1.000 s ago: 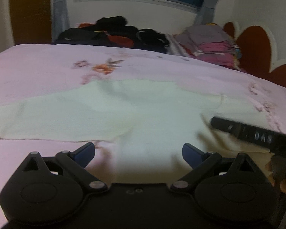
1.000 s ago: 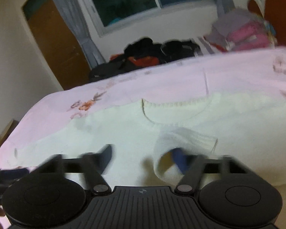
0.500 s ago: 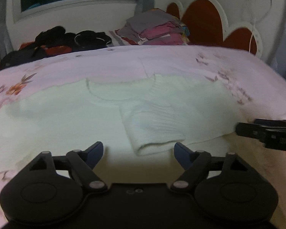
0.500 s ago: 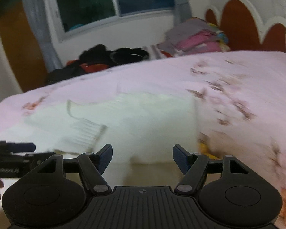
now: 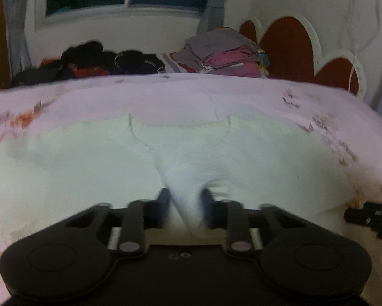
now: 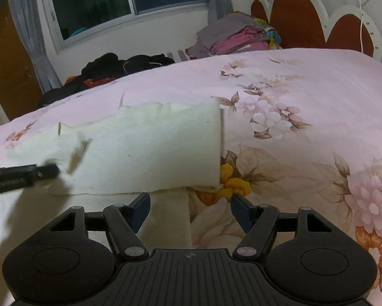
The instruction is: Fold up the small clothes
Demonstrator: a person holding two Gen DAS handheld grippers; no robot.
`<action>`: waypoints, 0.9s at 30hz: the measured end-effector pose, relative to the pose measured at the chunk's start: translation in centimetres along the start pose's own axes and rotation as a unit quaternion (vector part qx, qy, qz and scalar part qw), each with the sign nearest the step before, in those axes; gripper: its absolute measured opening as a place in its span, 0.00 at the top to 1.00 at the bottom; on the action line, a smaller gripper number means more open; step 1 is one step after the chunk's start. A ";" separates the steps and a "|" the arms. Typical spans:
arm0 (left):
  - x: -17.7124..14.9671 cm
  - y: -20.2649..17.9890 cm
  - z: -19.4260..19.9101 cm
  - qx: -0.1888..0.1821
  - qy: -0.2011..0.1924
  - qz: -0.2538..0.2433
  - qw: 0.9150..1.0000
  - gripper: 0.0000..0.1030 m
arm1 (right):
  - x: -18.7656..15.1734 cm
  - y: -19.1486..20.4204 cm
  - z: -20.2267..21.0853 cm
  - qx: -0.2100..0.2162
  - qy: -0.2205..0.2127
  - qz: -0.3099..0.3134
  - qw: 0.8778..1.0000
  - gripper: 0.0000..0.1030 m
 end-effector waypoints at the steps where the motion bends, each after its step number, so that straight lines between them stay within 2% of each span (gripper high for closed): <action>1: 0.0 0.6 0.1 -0.003 0.000 0.014 1.000 0.85 | 0.0 0.0 -0.2 0.002 0.004 -0.002 1.000 0.48; 2: 0.1 1.2 0.2 -0.008 -0.002 0.031 0.999 0.89 | 0.1 -0.1 -0.5 0.003 0.010 -0.007 1.000 0.61; 5: 0.4 3.0 1.1 -0.023 -0.018 0.076 0.997 0.91 | 0.5 -0.5 -1.1 0.009 0.013 -0.030 0.999 0.62; 8: 0.7 3.9 2.3 -0.017 -0.041 0.083 0.996 0.93 | 1.0 -0.7 -1.4 0.020 0.010 -0.052 0.998 0.61; 13: 0.7 6.4 4.0 0.006 -0.067 0.114 0.991 0.93 | 1.1 0.7 -1.9 0.009 0.011 -0.015 1.000 0.61; 16: 0.2 7.8 3.9 0.020 -0.056 0.127 0.990 0.93 | 0.9 1.2 -2.2 0.008 0.011 -0.002 1.000 0.61; 19: -0.8 8.2 2.7 0.012 -0.020 0.131 0.991 0.90 | 1.0 1.4 -2.5 0.006 0.006 -0.007 1.000 0.62; 22: -1.5 8.6 2.1 0.021 -0.005 0.139 0.990 0.74 | 1.5 1.5 -2.9 0.006 -0.002 -0.018 1.000 0.62; 23: -1.6 8.9 2.1 0.024 -0.004 0.145 0.989 0.73 | 1.6 1.5 -3.0 0.003 -0.002 -0.017 1.000 0.83; 24: -1.7 9.2 2.2 0.027 -0.003 0.151 0.988 0.72 | 1.6 1.3 -3.3 -0.005 0.003 -0.016 1.000 0.95; 25: -1.8 9.6 2.4 0.030 -0.004 0.155 0.987 0.71 | 1.6 1.0 -3.3 -0.005 0.004 -0.023 1.000 0.95; 27: -1.8 10.4 2.9 0.043 -0.005 0.164 0.986 0.58 | 1.5 0.4 -3.2 -0.006 0.005 -0.041 0.999 0.95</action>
Point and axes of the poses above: each gripper's, at about its wrist camera, not at the fingertips, and z roughly against the way its jaws point, y to its left, x to its top, the point moved 2 cm from there along -z, roughly the way its jaws point, and after that the axes turned 6 degrees about -z, right-handed, at the moved point
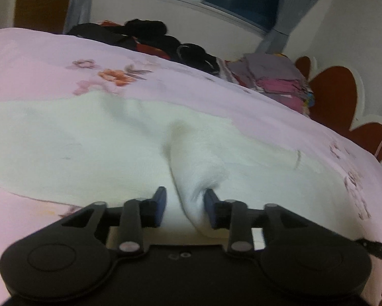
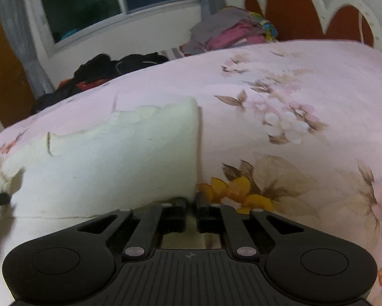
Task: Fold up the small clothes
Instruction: 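Open the right tool to release the folded sleeve and lift away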
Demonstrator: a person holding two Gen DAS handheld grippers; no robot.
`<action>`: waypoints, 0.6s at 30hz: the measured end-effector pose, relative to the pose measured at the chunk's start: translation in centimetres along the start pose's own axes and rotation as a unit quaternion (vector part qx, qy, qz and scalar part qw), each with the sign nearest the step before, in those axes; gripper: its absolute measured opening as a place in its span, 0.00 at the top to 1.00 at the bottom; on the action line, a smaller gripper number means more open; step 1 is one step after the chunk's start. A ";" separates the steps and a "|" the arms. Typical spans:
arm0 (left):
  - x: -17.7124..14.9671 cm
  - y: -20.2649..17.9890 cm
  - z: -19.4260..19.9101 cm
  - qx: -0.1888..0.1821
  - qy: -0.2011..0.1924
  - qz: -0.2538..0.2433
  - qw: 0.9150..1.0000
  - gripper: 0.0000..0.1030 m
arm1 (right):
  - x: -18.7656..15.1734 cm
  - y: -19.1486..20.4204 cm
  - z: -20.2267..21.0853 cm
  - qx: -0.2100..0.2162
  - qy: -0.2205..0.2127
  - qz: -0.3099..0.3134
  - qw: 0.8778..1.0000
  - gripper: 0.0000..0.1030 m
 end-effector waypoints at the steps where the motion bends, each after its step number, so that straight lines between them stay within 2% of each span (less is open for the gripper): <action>1: 0.1 0.4 0.3 0.004 -0.003 0.007 1.000 0.55 | 0.0 0.0 0.2 -0.002 0.000 -0.001 1.000 0.95; 3: 0.2 1.6 1.1 0.016 -0.010 0.024 1.000 0.39 | 0.0 0.1 0.8 -0.004 0.002 0.003 1.000 0.94; 4: 0.1 2.1 1.7 0.021 -0.016 0.028 0.999 0.35 | -0.1 0.0 1.1 -0.002 0.008 0.005 1.000 0.94; 6: 0.0 3.1 2.5 0.031 -0.022 0.026 0.999 0.37 | -0.3 -0.2 2.2 0.002 0.007 0.006 1.000 0.94; 10: -0.1 3.9 2.4 0.016 -0.008 0.028 0.999 0.46 | 0.1 -0.2 3.9 0.015 -0.012 0.010 1.000 0.94; 11: -0.2 3.8 2.3 0.016 -0.008 0.027 0.999 0.46 | 0.5 -0.1 3.7 0.016 -0.014 0.009 1.000 0.88; 12: -0.2 3.7 2.2 0.015 -0.010 0.025 1.000 0.46 | 0.9 0.0 3.3 0.014 -0.015 0.007 1.000 0.71; 14: -0.2 3.3 2.3 0.016 -0.011 0.021 1.000 0.46 | 1.8 0.3 2.5 0.015 -0.021 0.001 1.000 0.52; 18: -0.2 2.7 3.0 0.019 -0.010 -0.002 1.000 0.39 | 3.2 1.0 -0.6 0.018 -0.008 0.009 1.000 0.52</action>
Point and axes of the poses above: each gripper's, at about its wrist camera, not at the fingertips, and z roughly against the way its jaws point, y to its left, x to its top, the point moved 2 cm from there along -z, roughly the way its jaws point, and after that the axes turned 6 degrees about -z, right-handed, at the moved point
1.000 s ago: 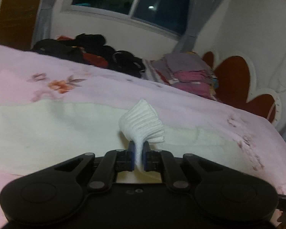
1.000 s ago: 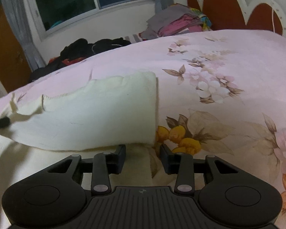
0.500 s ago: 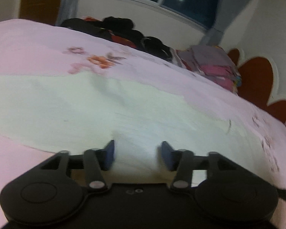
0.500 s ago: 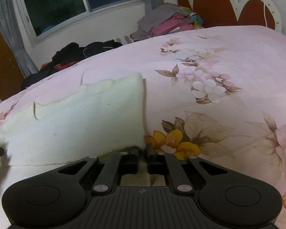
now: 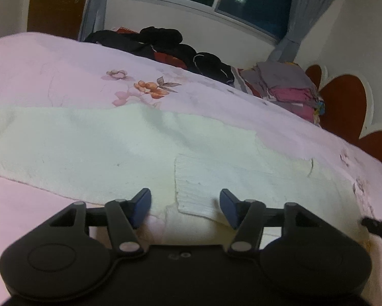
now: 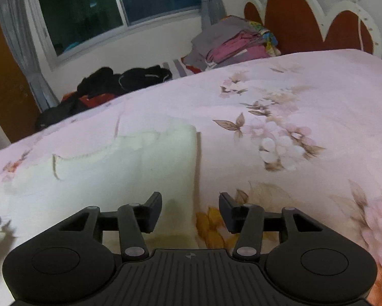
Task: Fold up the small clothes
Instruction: 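Open the right tool to release the folded sleeve and lift away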
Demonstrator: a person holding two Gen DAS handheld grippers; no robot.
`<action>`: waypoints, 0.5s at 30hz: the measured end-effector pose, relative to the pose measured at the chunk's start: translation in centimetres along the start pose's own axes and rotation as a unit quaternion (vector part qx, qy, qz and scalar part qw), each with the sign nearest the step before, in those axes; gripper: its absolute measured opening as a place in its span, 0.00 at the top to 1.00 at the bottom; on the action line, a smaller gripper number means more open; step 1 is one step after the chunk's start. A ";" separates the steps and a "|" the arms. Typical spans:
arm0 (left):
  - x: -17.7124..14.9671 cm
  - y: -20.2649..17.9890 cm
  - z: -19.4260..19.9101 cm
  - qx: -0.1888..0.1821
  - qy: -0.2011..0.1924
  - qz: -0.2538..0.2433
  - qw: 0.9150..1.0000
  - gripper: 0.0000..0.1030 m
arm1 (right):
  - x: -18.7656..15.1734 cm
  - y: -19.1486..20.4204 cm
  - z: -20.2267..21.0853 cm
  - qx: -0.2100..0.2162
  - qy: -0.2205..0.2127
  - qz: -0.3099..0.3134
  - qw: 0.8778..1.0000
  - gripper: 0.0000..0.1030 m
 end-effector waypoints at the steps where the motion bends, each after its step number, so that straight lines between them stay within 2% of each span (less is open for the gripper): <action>1: 0.0 -0.1 0.2 0.003 -0.002 -0.003 1.000 0.38 | 0.3 0.1 -1.0 0.003 0.008 -0.004 1.000 0.52; 4: 0.2 -0.7 -0.1 0.003 0.001 -0.022 1.000 0.38 | 1.0 0.3 -3.0 -0.001 0.015 -0.008 1.000 0.55; 5: 0.1 -0.8 -0.4 0.006 0.005 -0.027 1.000 0.38 | 0.9 0.4 -3.4 -0.012 0.017 0.003 1.000 0.70; 6: 0.1 -0.8 -0.6 0.008 0.010 -0.026 1.000 0.38 | 0.8 0.5 -3.7 -0.027 0.014 0.016 0.999 0.71; 11: 0.1 0.3 1.2 0.009 0.002 -0.010 1.000 0.33 | 0.9 0.2 -3.0 -0.049 0.005 0.012 0.999 0.71; 15: 0.0 2.4 2.8 0.025 0.004 0.007 1.000 0.32 | 1.0 2.7 -1.1 -0.006 -0.018 0.038 0.999 0.71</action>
Point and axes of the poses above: each gripper's, at about its wrist camera, not at the fingertips, and z roughly against the way its jaws point, y to its left, x to its top, the point moved 2 cm from there along -z, roughly the way its jaws point, and after that the axes turned 6 degrees about -z, right-handed, at the moved point
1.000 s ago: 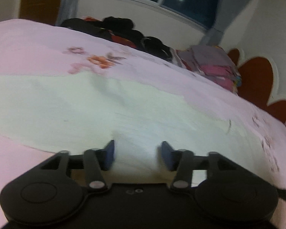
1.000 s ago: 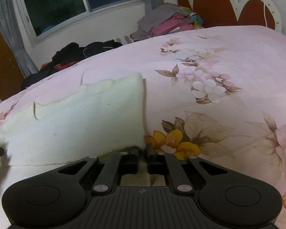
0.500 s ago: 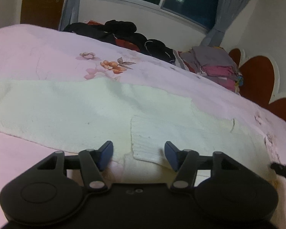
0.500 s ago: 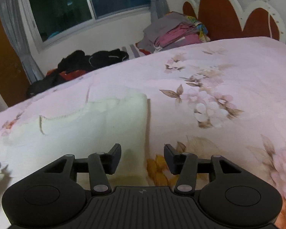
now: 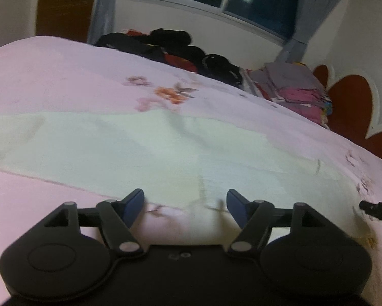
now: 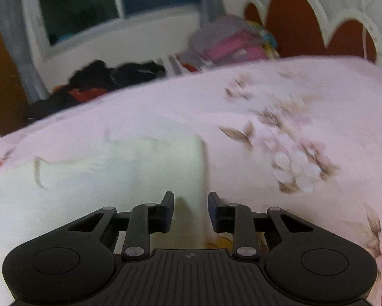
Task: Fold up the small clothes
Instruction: 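Open the right tool to release the folded sleeve and lift away, then reach the left tool to the other sleeve cuff and close on it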
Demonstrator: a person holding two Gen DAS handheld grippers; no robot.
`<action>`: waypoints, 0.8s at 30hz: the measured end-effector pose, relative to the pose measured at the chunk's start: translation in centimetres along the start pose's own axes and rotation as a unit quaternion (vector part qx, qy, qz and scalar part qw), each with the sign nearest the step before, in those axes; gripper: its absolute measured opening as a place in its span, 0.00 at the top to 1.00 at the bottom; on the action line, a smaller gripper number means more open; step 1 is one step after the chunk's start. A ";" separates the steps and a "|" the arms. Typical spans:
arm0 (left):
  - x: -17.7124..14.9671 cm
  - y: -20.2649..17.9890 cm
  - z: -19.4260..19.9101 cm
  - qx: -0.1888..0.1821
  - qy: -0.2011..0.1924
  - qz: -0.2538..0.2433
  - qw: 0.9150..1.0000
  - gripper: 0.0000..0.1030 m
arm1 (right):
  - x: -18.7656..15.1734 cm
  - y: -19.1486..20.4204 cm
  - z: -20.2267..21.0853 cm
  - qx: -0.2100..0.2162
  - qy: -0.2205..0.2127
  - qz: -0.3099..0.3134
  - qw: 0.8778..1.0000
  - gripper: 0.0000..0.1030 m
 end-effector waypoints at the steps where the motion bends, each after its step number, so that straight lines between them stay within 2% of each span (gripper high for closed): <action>1: -0.1 0.8 0.4 0.006 0.002 0.006 1.000 0.32 | -0.1 1.0 0.3 0.015 0.004 0.006 1.000 0.71; 6: -0.4 4.8 2.7 0.034 0.004 0.042 0.999 0.30 | -1.6 5.9 1.2 0.078 0.033 0.025 0.996 0.71; 14: -0.8 11.0 5.8 0.069 -0.010 0.114 0.991 0.30 | -4.3 13.6 1.4 0.135 0.060 0.072 0.986 0.71; 19: -0.9 15.5 6.3 0.085 -0.015 0.171 0.981 0.30 | -5.6 17.7 1.7 0.162 0.069 0.096 0.980 0.71; 24: -0.8 19.7 5.4 0.093 -0.016 0.234 0.968 0.31 | -7.0 20.6 1.0 0.169 0.077 0.111 0.976 0.71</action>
Point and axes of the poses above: each gripper's, at about its wrist camera, not at the fingertips, and z roughly against the way its jaws point, y to its left, x to its top, the point moved 2 cm from there along -z, roughly the way its jaws point, and after that the axes turned 6 degrees about -z, right-handed, at the moved point
